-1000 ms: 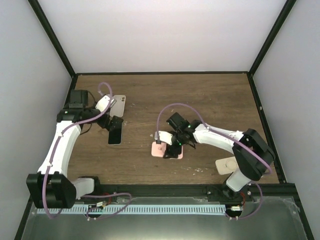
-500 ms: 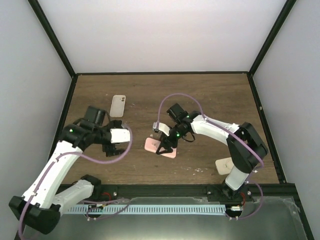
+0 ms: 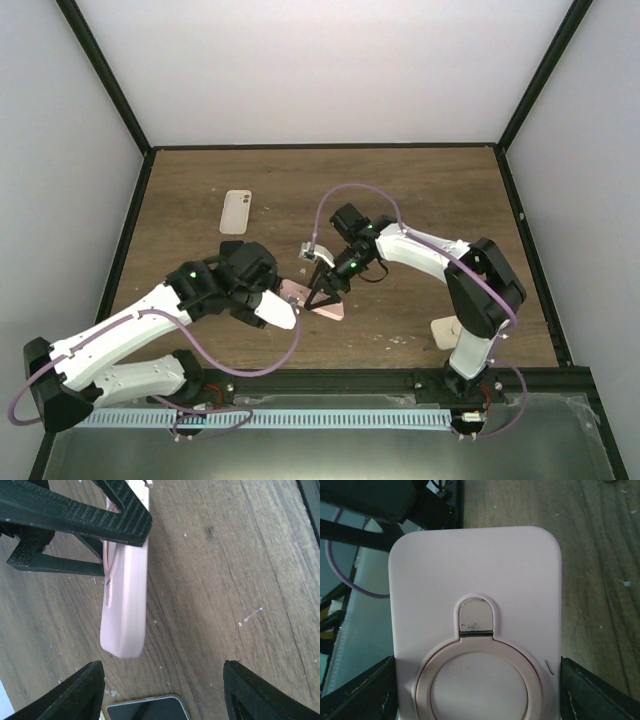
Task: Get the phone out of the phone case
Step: Adjust the phone.
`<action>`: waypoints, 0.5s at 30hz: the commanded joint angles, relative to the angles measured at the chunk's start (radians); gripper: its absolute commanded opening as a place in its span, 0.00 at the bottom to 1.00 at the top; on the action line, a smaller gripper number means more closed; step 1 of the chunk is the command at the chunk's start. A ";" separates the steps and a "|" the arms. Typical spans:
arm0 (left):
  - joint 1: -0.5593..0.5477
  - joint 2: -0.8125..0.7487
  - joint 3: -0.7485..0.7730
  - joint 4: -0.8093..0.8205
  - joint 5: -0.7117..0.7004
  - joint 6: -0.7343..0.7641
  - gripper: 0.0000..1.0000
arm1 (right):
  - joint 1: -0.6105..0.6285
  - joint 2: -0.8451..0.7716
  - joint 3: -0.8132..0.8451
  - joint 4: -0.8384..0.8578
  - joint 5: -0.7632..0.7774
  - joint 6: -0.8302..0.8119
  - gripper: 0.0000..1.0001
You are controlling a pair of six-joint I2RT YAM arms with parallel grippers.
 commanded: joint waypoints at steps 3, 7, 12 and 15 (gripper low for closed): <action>-0.093 0.036 -0.002 0.096 -0.122 0.004 0.60 | -0.005 0.024 0.071 -0.058 -0.167 -0.021 0.58; -0.143 0.043 -0.051 0.161 -0.178 0.035 0.49 | -0.005 0.044 0.084 -0.087 -0.206 -0.035 0.57; -0.182 0.042 -0.109 0.271 -0.221 0.076 0.37 | -0.006 0.072 0.098 -0.117 -0.245 -0.051 0.56; -0.194 0.050 -0.124 0.286 -0.217 0.073 0.26 | -0.005 0.084 0.111 -0.140 -0.266 -0.067 0.55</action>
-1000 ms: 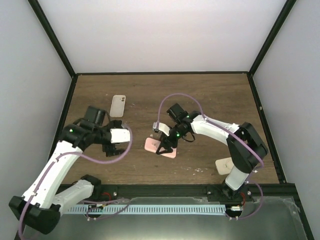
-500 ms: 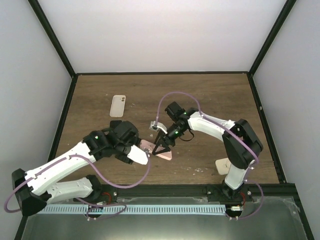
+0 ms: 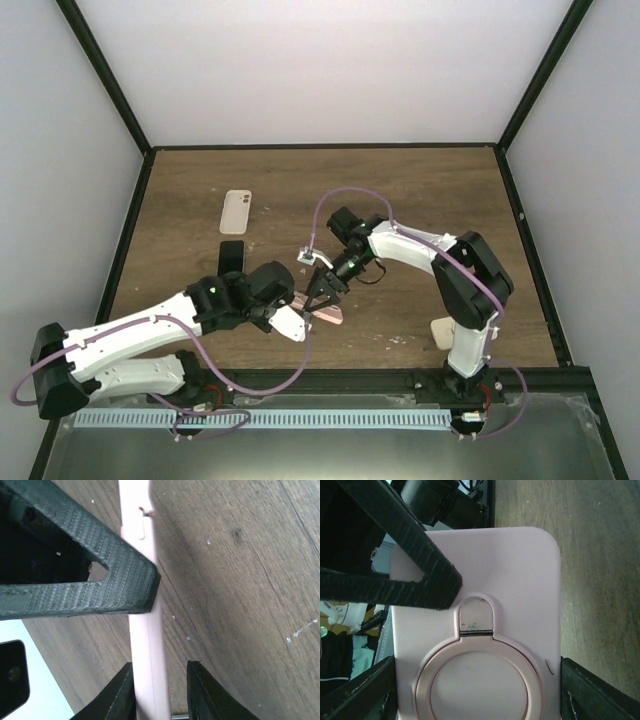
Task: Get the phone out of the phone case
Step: Adjust the phone.
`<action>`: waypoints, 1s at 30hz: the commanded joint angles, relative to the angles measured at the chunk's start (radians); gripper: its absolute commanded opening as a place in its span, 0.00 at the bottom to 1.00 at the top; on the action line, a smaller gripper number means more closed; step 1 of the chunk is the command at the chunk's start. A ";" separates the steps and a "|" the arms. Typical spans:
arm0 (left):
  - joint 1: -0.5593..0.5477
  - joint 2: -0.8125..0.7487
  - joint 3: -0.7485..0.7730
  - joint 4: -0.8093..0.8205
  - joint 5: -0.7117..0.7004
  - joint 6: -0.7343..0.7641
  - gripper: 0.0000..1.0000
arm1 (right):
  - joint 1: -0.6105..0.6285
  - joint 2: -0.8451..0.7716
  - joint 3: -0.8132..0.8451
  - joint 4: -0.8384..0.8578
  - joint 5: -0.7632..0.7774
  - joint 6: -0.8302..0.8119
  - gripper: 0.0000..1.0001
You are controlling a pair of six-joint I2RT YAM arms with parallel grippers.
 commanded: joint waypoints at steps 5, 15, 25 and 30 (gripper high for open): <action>-0.019 0.001 -0.041 0.065 -0.021 -0.003 0.05 | -0.005 -0.001 0.065 -0.042 -0.099 -0.036 0.56; 0.024 -0.057 -0.083 0.049 0.033 -0.135 0.00 | -0.081 -0.027 0.090 -0.051 -0.074 -0.044 0.86; 0.249 0.000 0.047 0.001 0.307 -0.395 0.00 | -0.307 -0.099 0.205 0.041 -0.058 0.043 1.00; 0.419 0.052 0.136 0.013 0.489 -0.551 0.00 | -0.428 -0.133 0.259 0.130 -0.088 0.137 1.00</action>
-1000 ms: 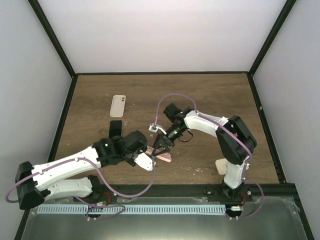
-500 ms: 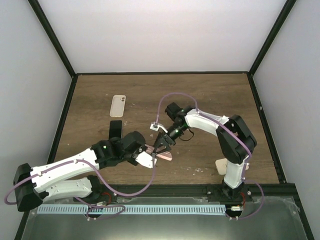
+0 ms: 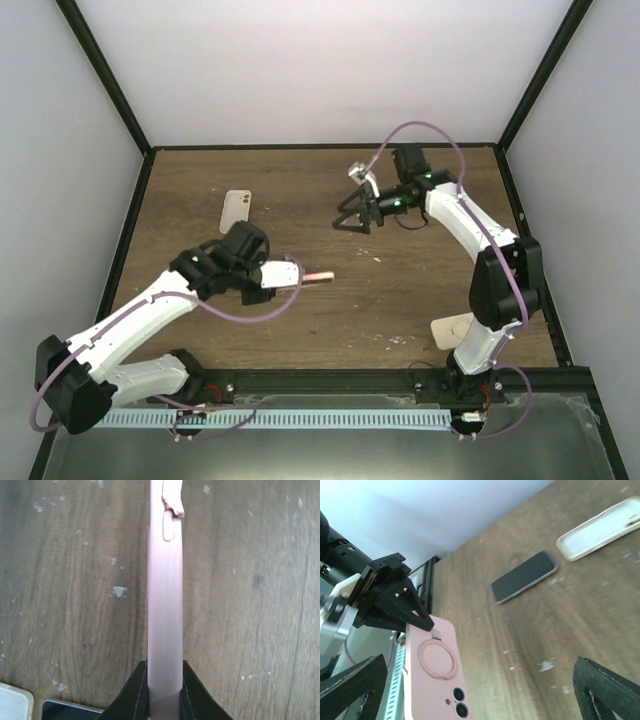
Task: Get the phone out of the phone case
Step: Adjust the phone.
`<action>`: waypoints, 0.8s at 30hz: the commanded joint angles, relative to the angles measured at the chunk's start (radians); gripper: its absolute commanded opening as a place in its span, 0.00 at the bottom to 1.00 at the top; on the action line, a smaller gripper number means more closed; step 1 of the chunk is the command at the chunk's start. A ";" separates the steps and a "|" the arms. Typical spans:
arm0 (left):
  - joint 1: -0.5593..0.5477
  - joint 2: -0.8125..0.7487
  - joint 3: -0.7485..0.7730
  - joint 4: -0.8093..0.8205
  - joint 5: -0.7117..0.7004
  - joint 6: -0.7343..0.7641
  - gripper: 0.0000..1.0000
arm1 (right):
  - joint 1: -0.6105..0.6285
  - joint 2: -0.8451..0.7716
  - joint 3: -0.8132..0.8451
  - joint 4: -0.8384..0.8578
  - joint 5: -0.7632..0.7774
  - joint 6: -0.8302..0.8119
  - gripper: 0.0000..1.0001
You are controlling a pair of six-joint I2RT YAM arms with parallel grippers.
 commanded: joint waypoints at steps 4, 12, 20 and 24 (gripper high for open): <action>0.264 0.108 0.194 0.052 0.376 -0.333 0.00 | -0.138 -0.086 0.053 0.243 -0.051 0.227 0.99; 0.551 0.175 0.223 0.297 0.810 -0.810 0.00 | -0.150 -0.120 0.012 0.553 -0.094 0.547 0.96; 0.643 0.114 0.027 0.965 1.016 -1.420 0.00 | -0.115 -0.108 -0.040 0.964 -0.113 0.942 0.89; 0.641 0.116 -0.022 1.206 1.056 -1.599 0.00 | -0.046 -0.078 0.010 0.953 -0.117 0.985 0.88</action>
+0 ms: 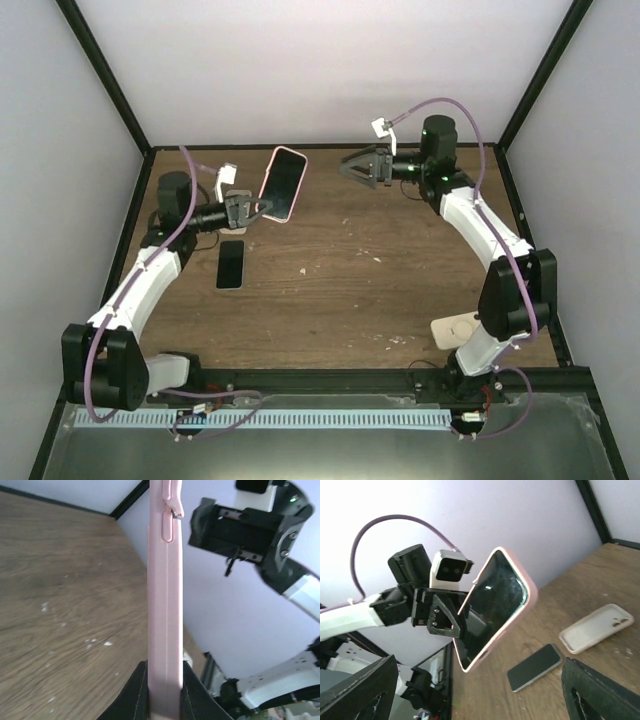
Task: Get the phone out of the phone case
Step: Adjust the phone.
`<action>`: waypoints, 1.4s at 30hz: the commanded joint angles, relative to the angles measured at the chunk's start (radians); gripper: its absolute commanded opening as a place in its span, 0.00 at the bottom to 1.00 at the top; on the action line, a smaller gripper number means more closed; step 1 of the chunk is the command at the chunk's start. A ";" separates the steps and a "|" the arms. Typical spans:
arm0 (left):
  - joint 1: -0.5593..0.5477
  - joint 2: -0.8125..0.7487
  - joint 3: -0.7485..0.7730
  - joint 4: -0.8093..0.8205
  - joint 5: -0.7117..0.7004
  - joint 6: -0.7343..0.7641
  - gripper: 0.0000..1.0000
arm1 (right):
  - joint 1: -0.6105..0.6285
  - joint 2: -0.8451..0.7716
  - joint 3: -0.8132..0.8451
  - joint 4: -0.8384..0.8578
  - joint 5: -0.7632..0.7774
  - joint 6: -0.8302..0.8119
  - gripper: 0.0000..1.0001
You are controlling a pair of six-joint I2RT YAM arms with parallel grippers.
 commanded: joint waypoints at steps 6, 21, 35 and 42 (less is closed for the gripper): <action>-0.044 -0.047 -0.102 0.690 0.150 -0.447 0.00 | 0.134 0.027 0.031 0.134 -0.022 0.192 0.84; -0.134 -0.078 -0.104 0.507 0.211 -0.256 0.00 | 0.158 -0.007 0.071 -0.101 -0.086 0.005 0.46; -0.152 -0.067 -0.036 0.183 0.174 -0.019 0.00 | 0.159 -0.013 0.096 -0.166 -0.111 -0.035 0.41; -0.157 -0.058 -0.030 0.176 0.165 -0.012 0.00 | 0.166 -0.005 0.077 -0.191 -0.128 -0.047 0.33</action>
